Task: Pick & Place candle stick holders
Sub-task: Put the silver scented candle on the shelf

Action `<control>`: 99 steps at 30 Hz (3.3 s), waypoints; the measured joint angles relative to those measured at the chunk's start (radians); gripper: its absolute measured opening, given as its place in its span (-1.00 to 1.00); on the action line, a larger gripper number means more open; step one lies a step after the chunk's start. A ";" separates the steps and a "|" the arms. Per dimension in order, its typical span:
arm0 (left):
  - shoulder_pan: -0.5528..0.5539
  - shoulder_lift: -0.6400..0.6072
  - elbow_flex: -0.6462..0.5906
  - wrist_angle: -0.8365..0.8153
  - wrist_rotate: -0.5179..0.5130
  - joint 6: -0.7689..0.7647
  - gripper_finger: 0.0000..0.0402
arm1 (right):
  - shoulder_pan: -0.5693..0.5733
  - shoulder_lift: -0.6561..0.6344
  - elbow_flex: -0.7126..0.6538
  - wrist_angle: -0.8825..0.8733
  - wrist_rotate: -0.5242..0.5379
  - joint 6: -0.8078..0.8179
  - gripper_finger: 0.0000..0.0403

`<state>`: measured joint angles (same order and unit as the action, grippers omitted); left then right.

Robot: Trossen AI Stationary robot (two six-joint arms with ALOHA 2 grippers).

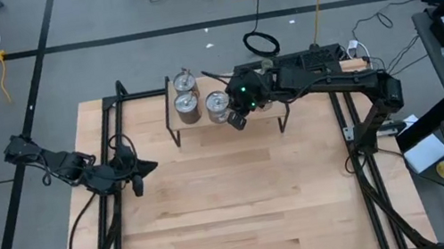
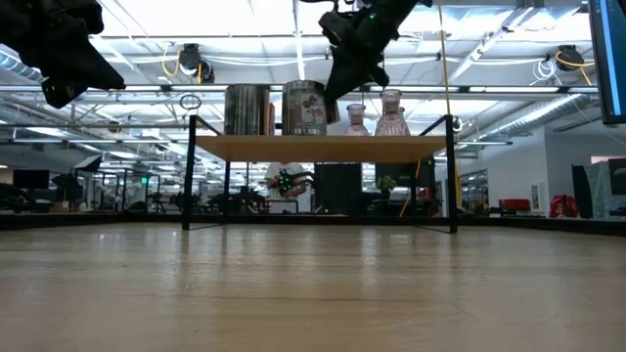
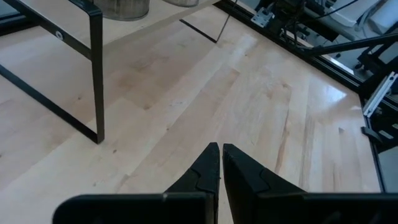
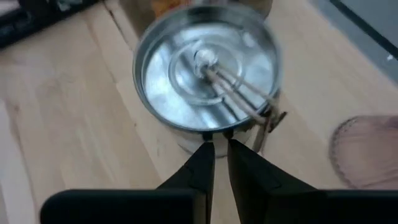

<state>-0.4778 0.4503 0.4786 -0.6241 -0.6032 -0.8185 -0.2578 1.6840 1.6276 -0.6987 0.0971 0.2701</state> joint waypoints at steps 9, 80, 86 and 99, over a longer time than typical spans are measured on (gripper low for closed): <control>0.000 0.000 0.000 0.000 0.001 0.006 -0.89 | -0.011 0.002 0.000 0.051 0.000 0.002 -0.81; 0.000 0.000 0.000 0.001 0.003 -0.001 -0.89 | -0.043 0.065 0.000 0.200 -0.069 0.001 -0.81; 0.000 0.000 0.000 0.001 0.003 -0.001 -0.89 | -0.049 0.065 0.000 0.220 -0.072 -0.005 -0.81; 0.000 0.000 0.000 0.001 0.003 -0.015 -0.89 | -0.049 0.083 0.000 0.249 -0.075 -0.021 -0.81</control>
<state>-0.4776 0.4503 0.4786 -0.6228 -0.6006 -0.8336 -0.3073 1.7666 1.6279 -0.4495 0.0217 0.2493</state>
